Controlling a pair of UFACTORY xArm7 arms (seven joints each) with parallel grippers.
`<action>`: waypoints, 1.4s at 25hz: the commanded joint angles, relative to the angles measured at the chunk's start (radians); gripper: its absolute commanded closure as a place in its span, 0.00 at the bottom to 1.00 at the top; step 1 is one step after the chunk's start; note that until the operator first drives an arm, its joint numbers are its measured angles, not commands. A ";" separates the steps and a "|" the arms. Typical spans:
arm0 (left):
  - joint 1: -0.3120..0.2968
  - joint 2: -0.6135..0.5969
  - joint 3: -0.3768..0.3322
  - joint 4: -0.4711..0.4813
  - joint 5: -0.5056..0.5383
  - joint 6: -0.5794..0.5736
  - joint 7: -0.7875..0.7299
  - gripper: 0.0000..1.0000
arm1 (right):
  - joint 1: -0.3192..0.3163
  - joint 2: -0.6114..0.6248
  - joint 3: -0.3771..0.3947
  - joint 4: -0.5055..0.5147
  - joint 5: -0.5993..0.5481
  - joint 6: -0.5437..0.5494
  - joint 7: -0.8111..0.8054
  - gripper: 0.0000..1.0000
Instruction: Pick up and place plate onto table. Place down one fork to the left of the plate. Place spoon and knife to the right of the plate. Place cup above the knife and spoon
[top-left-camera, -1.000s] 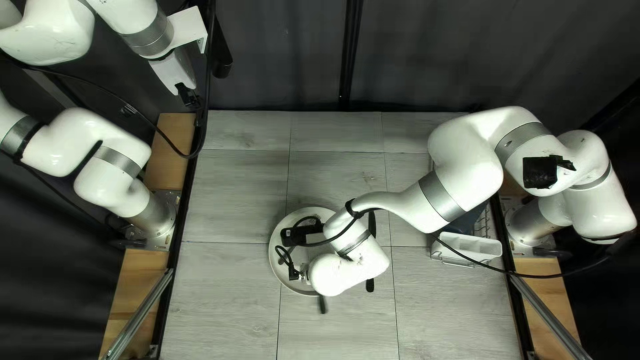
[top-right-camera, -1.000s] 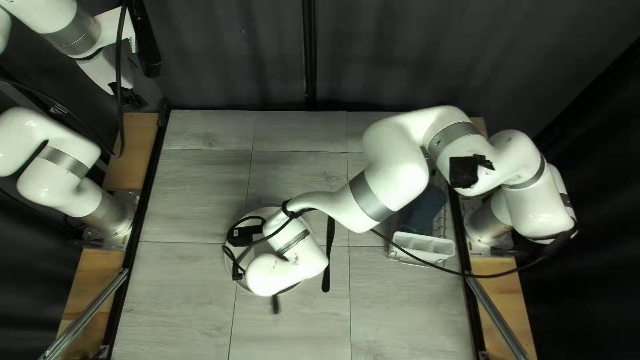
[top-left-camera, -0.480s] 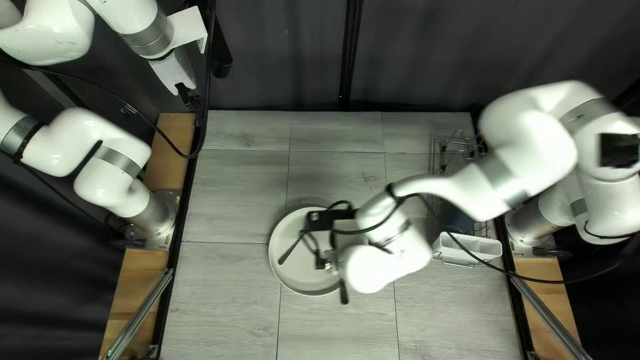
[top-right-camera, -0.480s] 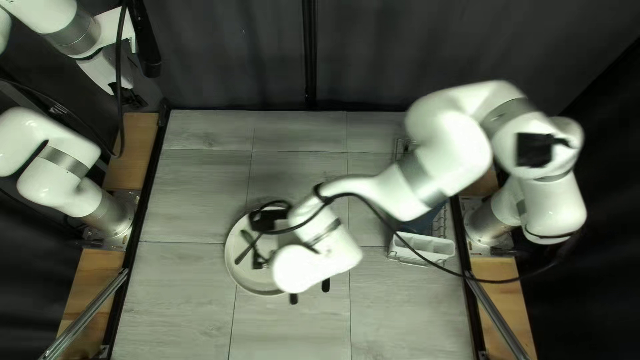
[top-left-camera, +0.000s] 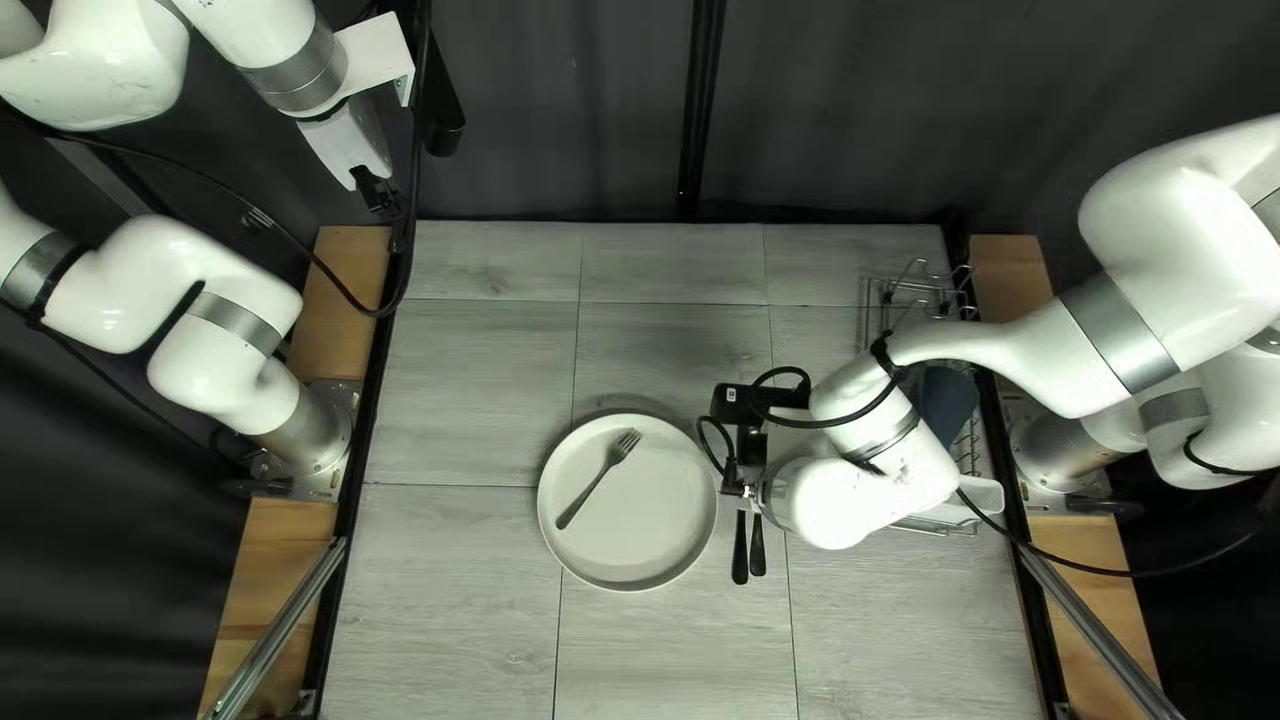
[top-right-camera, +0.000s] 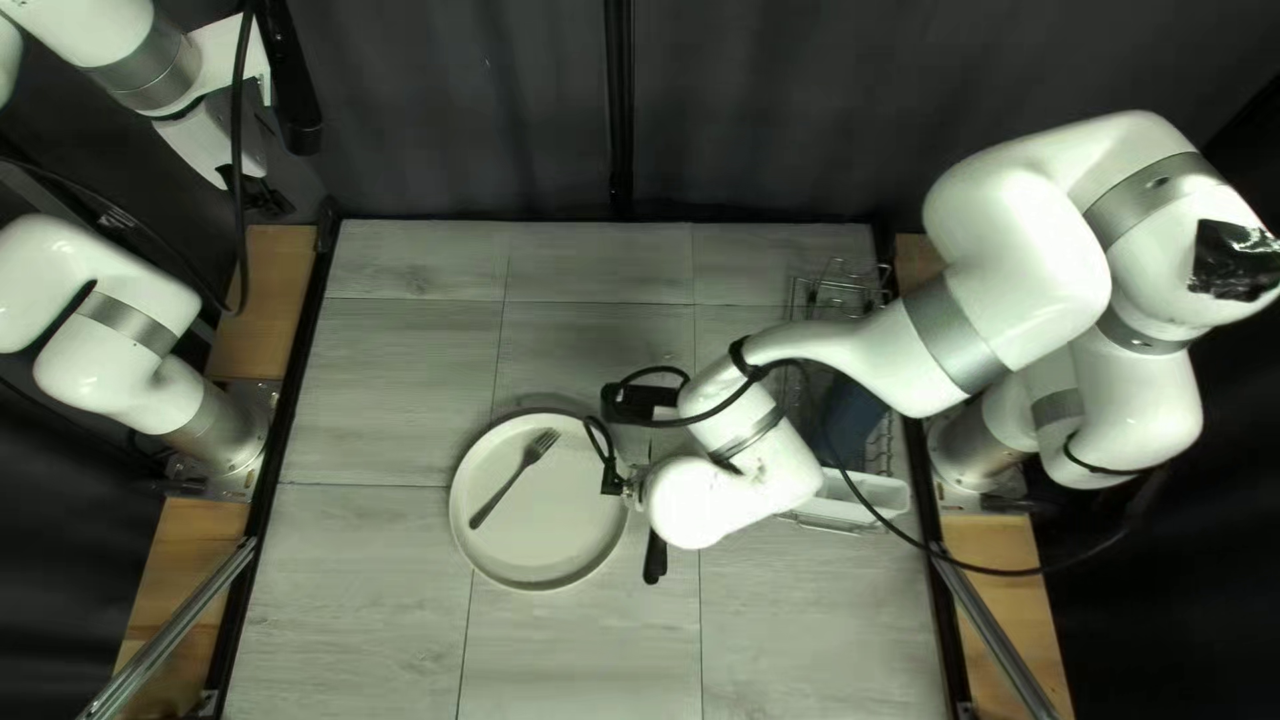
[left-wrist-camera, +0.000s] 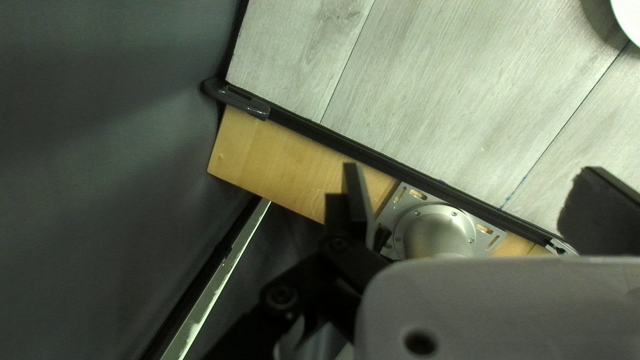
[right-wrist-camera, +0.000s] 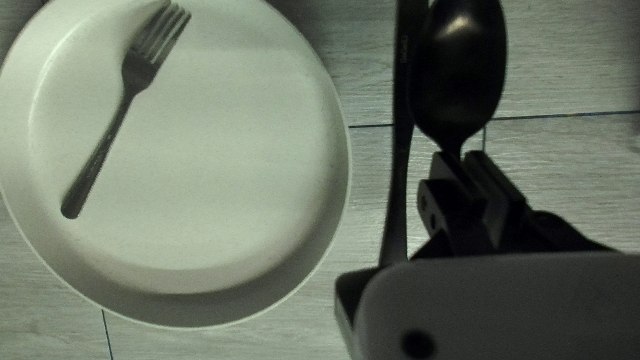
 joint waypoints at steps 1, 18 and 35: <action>0.000 0.000 0.000 0.000 0.000 0.000 0.000 0.00 | 0.009 -0.028 -0.004 -0.102 -0.057 -0.037 0.072 1.00; 0.000 0.000 0.000 0.000 0.000 0.000 0.000 0.00 | 0.022 0.065 -0.035 -0.178 -0.217 -0.177 0.216 1.00; 0.000 0.000 0.000 0.000 0.000 0.000 0.000 0.00 | 0.018 0.069 -0.039 -0.172 -0.221 -0.181 0.210 1.00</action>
